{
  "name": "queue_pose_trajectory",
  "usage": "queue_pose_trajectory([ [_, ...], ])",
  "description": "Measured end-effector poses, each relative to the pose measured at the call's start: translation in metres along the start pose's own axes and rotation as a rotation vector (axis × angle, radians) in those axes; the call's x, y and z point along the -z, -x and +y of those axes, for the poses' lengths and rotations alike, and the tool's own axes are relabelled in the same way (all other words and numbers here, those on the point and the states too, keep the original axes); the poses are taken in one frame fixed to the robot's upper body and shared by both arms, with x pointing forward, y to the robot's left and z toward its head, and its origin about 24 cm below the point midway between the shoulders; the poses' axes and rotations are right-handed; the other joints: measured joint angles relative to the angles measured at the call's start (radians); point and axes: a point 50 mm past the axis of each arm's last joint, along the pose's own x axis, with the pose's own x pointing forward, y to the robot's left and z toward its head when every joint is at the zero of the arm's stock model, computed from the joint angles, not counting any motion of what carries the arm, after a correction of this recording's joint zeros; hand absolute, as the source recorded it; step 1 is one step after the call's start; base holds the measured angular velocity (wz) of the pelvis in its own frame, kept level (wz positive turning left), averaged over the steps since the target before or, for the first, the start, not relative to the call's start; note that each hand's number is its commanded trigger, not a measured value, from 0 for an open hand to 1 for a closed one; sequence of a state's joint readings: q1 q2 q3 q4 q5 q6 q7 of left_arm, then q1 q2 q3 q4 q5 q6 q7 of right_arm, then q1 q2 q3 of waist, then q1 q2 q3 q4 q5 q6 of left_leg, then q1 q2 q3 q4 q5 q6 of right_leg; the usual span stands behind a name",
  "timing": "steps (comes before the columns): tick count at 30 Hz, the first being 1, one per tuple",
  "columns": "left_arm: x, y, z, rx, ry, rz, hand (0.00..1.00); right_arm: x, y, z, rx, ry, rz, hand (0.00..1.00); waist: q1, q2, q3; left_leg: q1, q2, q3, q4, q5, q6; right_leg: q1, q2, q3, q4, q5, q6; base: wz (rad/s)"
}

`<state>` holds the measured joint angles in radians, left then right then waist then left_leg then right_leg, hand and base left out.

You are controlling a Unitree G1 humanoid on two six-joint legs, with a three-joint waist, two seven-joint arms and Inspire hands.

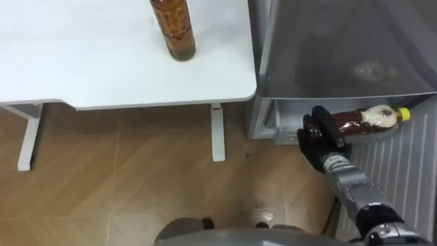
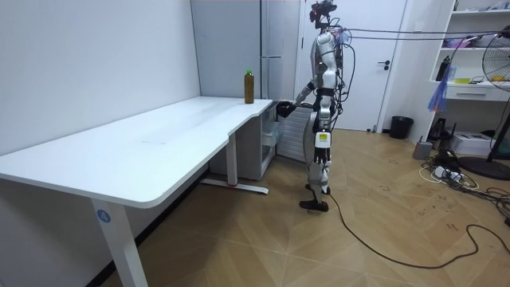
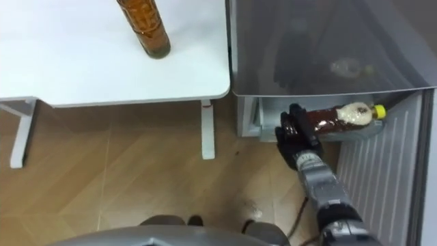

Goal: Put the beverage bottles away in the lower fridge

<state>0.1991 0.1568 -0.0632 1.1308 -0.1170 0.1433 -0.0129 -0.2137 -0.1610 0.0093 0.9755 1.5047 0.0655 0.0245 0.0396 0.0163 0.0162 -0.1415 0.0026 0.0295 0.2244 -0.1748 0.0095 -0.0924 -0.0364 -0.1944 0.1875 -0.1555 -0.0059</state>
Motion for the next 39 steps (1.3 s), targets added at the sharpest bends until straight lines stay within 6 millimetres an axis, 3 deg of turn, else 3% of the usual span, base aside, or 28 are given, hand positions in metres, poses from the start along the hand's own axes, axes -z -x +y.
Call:
queue_pose_trajectory([
  [5, -0.017, -0.002, 0.004, 0.008, -0.011, -0.014, 0.00, -0.011, -0.008, 0.019, -0.015, 0.003, -0.016, 1.00, -0.002, 0.007, 0.0027, -0.075, 0.001, -0.001, 0.003, 0.017, -0.001, -0.077, 0.000, -0.001, 0.002, 0.017, -0.006, 0.00],
  [9, -0.036, -0.002, 0.006, 0.015, -0.031, -0.053, 0.00, -0.030, -0.010, 0.029, -0.020, 0.023, -0.050, 1.00, 0.023, 0.013, 0.0072, -0.128, 0.000, 0.001, -0.005, 0.040, 0.001, -0.135, -0.003, -0.005, 0.008, 0.031, -0.009, 0.01],
  [18, -0.064, -0.002, 0.002, 0.029, -0.021, -0.089, 0.00, -0.058, -0.016, 0.082, -0.114, -0.021, -0.112, 1.00, 0.054, 0.017, 0.0291, -0.288, -0.016, 0.004, 0.014, 0.089, 0.011, -0.346, -0.037, 0.003, 0.129, 0.031, -0.013, 0.00],
  [22, -0.080, -0.001, 0.002, 0.030, 0.018, -0.116, 0.00, -0.069, -0.016, 0.106, -0.158, -0.030, -0.130, 1.00, 0.070, -0.003, 0.0447, -0.372, -0.026, 0.016, 0.042, 0.109, 0.019, -0.452, -0.065, 0.019, 0.201, 0.020, -0.014, 0.03],
  [31, -0.092, 0.000, -0.001, -0.016, 0.012, -0.175, 0.00, -0.093, -0.008, 0.164, -0.241, -0.008, -0.184, 1.00, 0.095, -0.007, 0.0458, -0.522, -0.059, 0.023, 0.052, 0.153, 0.032, -0.640, -0.102, 0.028, 0.298, 0.015, -0.011, 0.09],
  [36, -0.093, 0.000, 0.000, -0.033, 0.011, -0.190, 0.00, -0.098, -0.005, 0.174, -0.252, 0.001, -0.211, 1.00, 0.102, -0.007, 0.0449, -0.558, -0.066, 0.022, 0.053, 0.156, 0.037, -0.679, -0.116, 0.025, 0.314, 0.016, -0.009, 0.05],
  [37, -0.094, 0.001, 0.000, -0.034, 0.010, -0.194, 0.00, -0.100, -0.004, 0.180, -0.255, 0.018, -0.217, 0.88, 0.100, -0.006, 0.0444, -0.570, -0.068, 0.024, 0.057, 0.157, 0.038, -0.688, -0.119, 0.025, 0.315, 0.015, -0.008, 0.03],
  [38, -0.094, 0.001, 0.000, -0.037, 0.010, -0.195, 0.00, -0.100, -0.003, 0.182, -0.258, 0.026, -0.221, 0.49, 0.101, -0.006, 0.0442, -0.576, -0.068, 0.025, 0.060, 0.157, 0.038, -0.694, -0.118, 0.025, 0.315, 0.015, -0.008, 0.00],
  [39, -0.095, 0.001, 0.000, -0.046, 0.011, -0.199, 0.00, -0.103, -0.001, 0.188, -0.264, 0.038, -0.230, 0.00, 0.100, -0.005, 0.0435, -0.589, -0.069, 0.025, 0.065, 0.157, 0.038, -0.702, -0.120, 0.018, 0.315, 0.015, -0.008, 0.08],
])
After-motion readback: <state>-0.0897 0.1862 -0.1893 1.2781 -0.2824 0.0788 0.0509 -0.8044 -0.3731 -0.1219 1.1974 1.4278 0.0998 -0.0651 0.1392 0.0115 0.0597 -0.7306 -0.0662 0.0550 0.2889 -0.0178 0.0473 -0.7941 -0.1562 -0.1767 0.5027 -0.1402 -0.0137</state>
